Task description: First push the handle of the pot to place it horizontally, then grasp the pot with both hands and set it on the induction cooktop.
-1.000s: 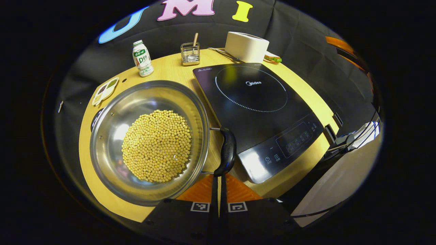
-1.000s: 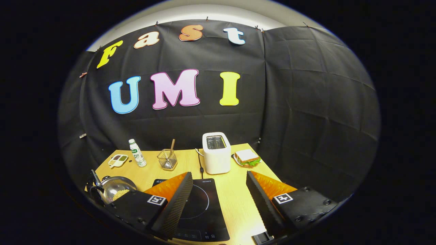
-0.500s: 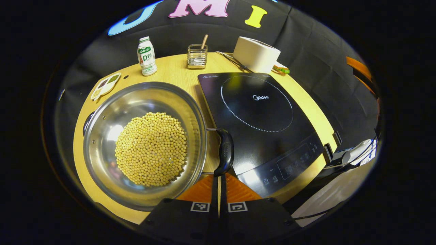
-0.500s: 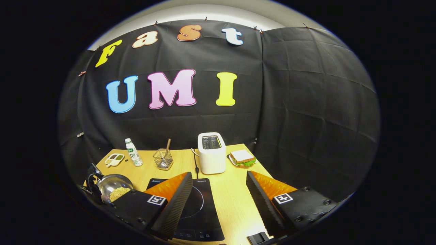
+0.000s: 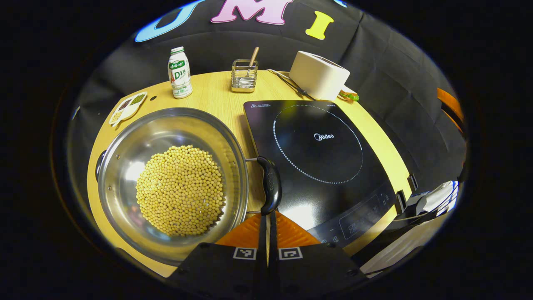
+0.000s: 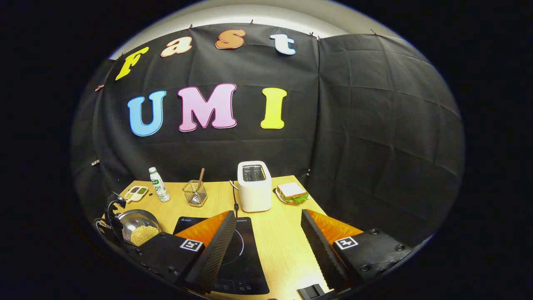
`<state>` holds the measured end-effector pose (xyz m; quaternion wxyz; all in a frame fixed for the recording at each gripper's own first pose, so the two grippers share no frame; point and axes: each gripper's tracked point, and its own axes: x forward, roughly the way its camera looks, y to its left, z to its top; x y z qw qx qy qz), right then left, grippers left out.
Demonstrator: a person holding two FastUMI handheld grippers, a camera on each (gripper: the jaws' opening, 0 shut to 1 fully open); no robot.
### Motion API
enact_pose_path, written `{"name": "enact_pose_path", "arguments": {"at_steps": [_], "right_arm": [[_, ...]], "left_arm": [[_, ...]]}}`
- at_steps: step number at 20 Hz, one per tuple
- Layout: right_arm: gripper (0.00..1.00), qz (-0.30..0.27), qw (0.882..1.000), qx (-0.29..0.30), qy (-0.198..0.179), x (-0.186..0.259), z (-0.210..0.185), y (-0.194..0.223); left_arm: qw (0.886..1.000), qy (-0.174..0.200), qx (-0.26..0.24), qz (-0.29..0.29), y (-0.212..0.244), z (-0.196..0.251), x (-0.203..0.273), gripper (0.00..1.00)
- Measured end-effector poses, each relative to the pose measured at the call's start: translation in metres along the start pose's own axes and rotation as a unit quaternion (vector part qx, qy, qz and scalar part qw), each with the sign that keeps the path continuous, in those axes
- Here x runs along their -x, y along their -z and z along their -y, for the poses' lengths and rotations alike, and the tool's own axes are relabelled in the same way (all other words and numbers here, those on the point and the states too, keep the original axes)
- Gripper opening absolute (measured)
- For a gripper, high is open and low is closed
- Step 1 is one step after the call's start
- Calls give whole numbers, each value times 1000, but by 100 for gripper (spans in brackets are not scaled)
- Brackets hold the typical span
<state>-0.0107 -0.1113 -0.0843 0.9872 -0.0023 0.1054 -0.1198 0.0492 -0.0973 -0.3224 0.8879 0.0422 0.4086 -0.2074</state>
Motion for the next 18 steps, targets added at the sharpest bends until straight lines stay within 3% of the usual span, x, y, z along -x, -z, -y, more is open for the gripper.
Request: {"name": "enact_pose_path", "arguments": {"at_steps": [18], "right_arm": [[98, -2, 1000, 13, 8, 6, -4, 2]], "left_arm": [[999, -10, -10, 29, -34, -30, -11, 5]]}}
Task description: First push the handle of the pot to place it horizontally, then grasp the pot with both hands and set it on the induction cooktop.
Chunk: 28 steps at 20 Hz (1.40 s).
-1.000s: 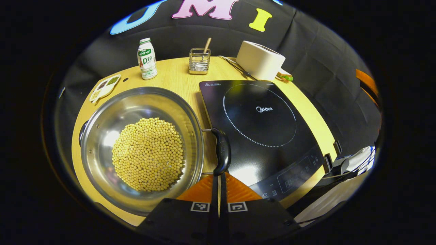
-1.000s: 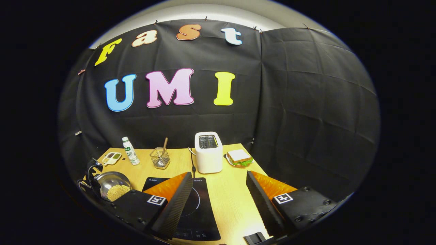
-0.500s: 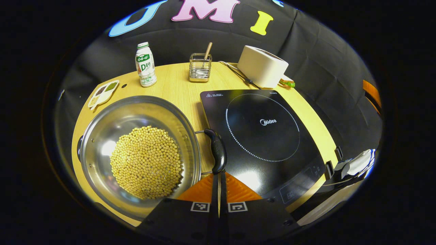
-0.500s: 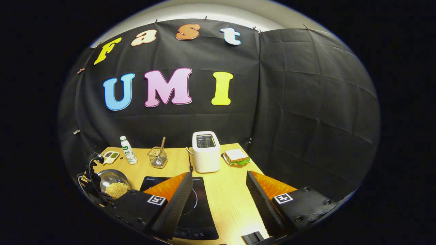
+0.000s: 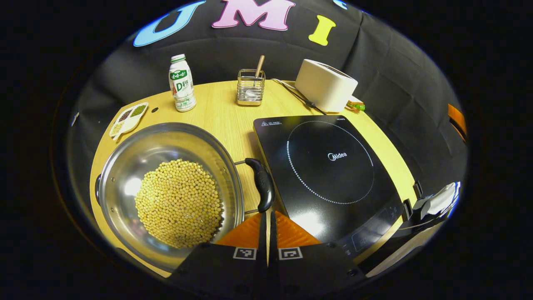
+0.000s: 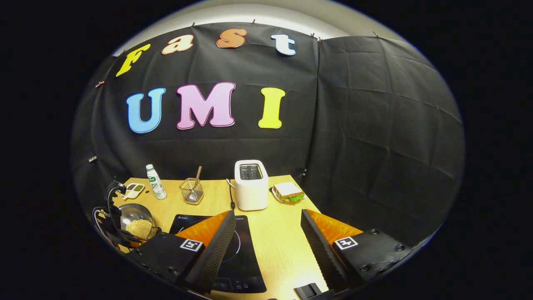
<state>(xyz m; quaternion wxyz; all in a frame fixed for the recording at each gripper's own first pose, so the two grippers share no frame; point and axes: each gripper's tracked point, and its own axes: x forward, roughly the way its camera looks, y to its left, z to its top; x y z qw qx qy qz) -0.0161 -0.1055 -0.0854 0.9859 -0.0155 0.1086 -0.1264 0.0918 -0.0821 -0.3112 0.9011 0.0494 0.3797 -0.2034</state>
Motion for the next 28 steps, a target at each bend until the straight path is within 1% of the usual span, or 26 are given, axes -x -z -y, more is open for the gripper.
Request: {"name": "enact_pose_path", "arguments": {"at_steps": [2, 4, 7, 8, 10, 11, 13, 15, 16, 17, 18, 20, 22, 24, 26, 28], "right_arm": [[98, -1, 1000, 2, -9, 1, -8, 0], [98, -4, 1000, 0, -21, 1, -18, 0], [98, -20, 999, -6, -49, -3, -45, 6], [98, -25, 998, -5, -59, -4, -56, 8], [98, -33, 996, 5, -81, -5, -81, 14], [98, -39, 995, 10, -96, -7, -96, 18], [99, -60, 989, 14, -132, -8, -132, 29], [99, -99, 976, 11, -191, -6, -185, 49], [100, -125, 968, 10, -218, -3, -210, 60], [100, -146, 961, 8, -236, -2, -229, 70], [100, -163, 954, 7, -251, -1, -248, 79], [100, -190, 947, 5, -260, -1, -272, 98], [100, -224, 936, 8, -271, -1, -298, 121], [100, -249, 929, 12, -275, -7, -313, 142], [100, -264, 925, 15, -271, -19, -325, 156], [100, -278, 923, 10, -266, -29, -335, 168]], "left_arm": [[1000, 0, -3, 8, -2, -1, 2, 5], [999, -7, -19, 25, -5, -4, 11, 5], [996, -1, -38, 78, -20, 0, 37, 5], [994, -1, -35, 99, -26, 0, 49, 5], [990, 10, -1, 139, -40, -1, 76, 11], [987, 13, 21, 157, -46, -7, 89, 25], [981, 7, 54, 187, -57, -31, 113, 60], [974, -5, 88, 208, -62, -65, 130, 95], [970, -21, 109, 215, -63, -89, 136, 99], [966, -38, 131, 220, -59, -118, 144, 95], [962, -53, 147, 223, -56, -143, 151, 95], [955, -74, 167, 232, -47, -188, 160, 96], [955, -80, 174, 224, -32, -218, 159, 95], [956, -87, 182, 211, -17, -251, 153, 95], [956, -88, 193, 203, -8, -276, 146, 95], [958, -85, 195, 191, 1, -294, 135, 95]]}}
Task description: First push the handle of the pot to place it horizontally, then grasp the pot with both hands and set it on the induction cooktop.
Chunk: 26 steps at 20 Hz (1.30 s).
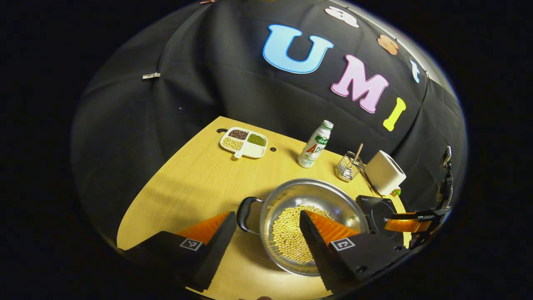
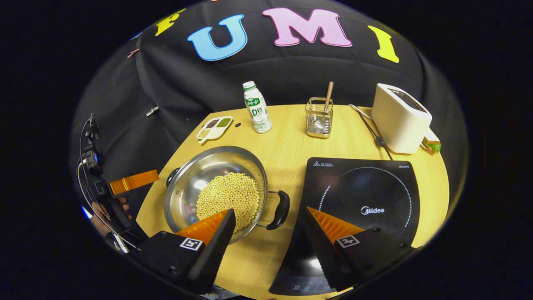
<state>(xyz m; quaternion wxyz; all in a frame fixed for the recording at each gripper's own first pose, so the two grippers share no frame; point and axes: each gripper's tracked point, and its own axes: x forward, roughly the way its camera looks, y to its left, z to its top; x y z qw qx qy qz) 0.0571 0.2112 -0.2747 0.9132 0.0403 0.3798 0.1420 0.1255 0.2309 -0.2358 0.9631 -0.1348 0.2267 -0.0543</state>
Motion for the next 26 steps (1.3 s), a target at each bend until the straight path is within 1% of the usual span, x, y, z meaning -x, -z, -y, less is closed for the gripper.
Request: {"name": "enact_pose_path", "arguments": {"at_steps": [2, 4, 9, 12, 16, 17, 18, 19, 20, 21, 22, 23, 25, 26], "right_arm": [[99, -12, 1000, -14, 5, -18, -1, 5], [99, -26, 999, -23, 10, -36, 2, 11], [99, -49, 998, -34, 10, -65, 0, 24], [99, -42, 998, -36, 15, -78, -2, 20], [98, -42, 999, -16, 22, -89, -5, 21], [98, -45, 999, -12, 24, -91, -5, 21], [95, -48, 998, -9, 27, -95, -3, 22], [92, -51, 998, -7, 31, -99, -2, 23], [85, -54, 998, -8, 33, -102, 1, 24], [81, -56, 998, -9, 38, -105, 4, 25], [71, -58, 998, -16, 37, -109, 3, 24], [69, -58, 997, -14, 42, -110, 5, 25], [67, -54, 997, -14, 46, -112, 6, 24], [65, -51, 997, -15, 50, -112, 6, 23]], "left_arm": [[1000, 12, 4, -9, 3, -7, -13, 96], [1000, 26, 6, -17, 7, -11, -27, 95], [998, 54, -10, -40, 15, -19, -63, 95], [995, 77, -4, -66, 27, -15, -76, 95], [992, 88, 8, -87, 38, -15, -81, 93], [992, 89, 8, -90, 39, -15, -82, 91], [992, 86, 6, -92, 40, -16, -82, 88], [992, 84, 2, -95, 40, -17, -83, 83], [992, 81, -4, -100, 41, -18, -83, 81], [992, 78, -11, -102, 41, -19, -83, 74], [992, 75, -16, -103, 41, -19, -83, 68], [992, 68, -21, -108, 43, -22, -84, 60], [992, 62, -19, -108, 42, -22, -84, 60], [993, 56, -13, -104, 41, -23, -84, 60]]}}
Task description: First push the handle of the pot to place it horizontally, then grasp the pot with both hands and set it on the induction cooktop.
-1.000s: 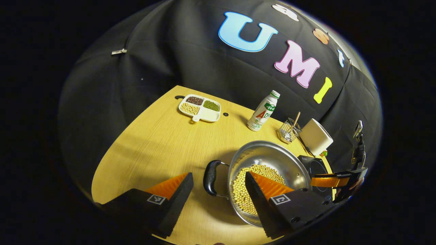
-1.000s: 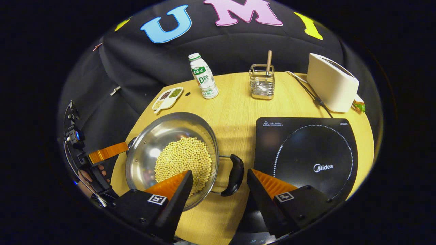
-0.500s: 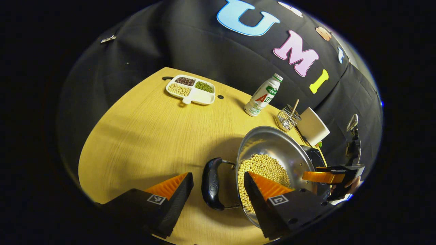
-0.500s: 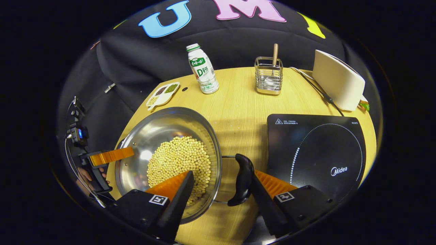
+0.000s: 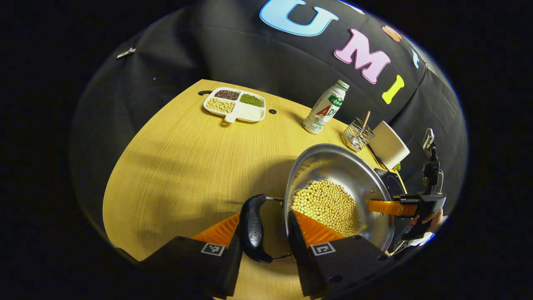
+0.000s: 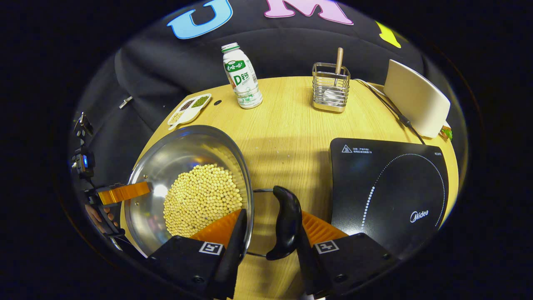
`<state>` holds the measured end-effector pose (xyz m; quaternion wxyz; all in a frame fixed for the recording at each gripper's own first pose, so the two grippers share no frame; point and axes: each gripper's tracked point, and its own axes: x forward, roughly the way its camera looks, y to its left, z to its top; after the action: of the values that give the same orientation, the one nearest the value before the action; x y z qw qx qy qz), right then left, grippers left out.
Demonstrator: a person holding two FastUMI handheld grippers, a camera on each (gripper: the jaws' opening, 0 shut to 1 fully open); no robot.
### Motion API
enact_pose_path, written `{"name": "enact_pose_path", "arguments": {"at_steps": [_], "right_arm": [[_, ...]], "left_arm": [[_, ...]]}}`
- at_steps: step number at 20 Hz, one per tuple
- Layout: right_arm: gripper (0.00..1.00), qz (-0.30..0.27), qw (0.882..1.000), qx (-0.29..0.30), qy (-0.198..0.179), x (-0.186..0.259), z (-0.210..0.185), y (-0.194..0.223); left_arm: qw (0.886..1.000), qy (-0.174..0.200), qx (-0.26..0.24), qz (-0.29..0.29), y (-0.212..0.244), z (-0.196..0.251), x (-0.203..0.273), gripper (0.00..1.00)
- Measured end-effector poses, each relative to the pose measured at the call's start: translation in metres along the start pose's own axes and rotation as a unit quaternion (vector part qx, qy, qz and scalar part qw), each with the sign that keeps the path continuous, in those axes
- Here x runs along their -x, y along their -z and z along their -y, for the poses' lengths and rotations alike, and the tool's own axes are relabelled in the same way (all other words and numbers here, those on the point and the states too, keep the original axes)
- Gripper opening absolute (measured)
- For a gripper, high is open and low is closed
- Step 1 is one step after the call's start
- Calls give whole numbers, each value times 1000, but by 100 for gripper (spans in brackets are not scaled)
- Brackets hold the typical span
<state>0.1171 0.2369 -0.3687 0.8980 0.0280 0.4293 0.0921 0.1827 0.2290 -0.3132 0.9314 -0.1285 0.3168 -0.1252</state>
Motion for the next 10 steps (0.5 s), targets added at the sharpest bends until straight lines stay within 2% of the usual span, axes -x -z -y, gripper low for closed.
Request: {"name": "enact_pose_path", "arguments": {"at_steps": [5, 10], "right_arm": [[58, 29, 999, -10, 15, 0, 2, -3], [53, 40, 999, -14, 25, 0, 2, -3]], "left_arm": [[999, -25, 28, 32, -3, -3, -1, 55], [998, -49, 5, 39, -4, 0, 2, 53]]}}
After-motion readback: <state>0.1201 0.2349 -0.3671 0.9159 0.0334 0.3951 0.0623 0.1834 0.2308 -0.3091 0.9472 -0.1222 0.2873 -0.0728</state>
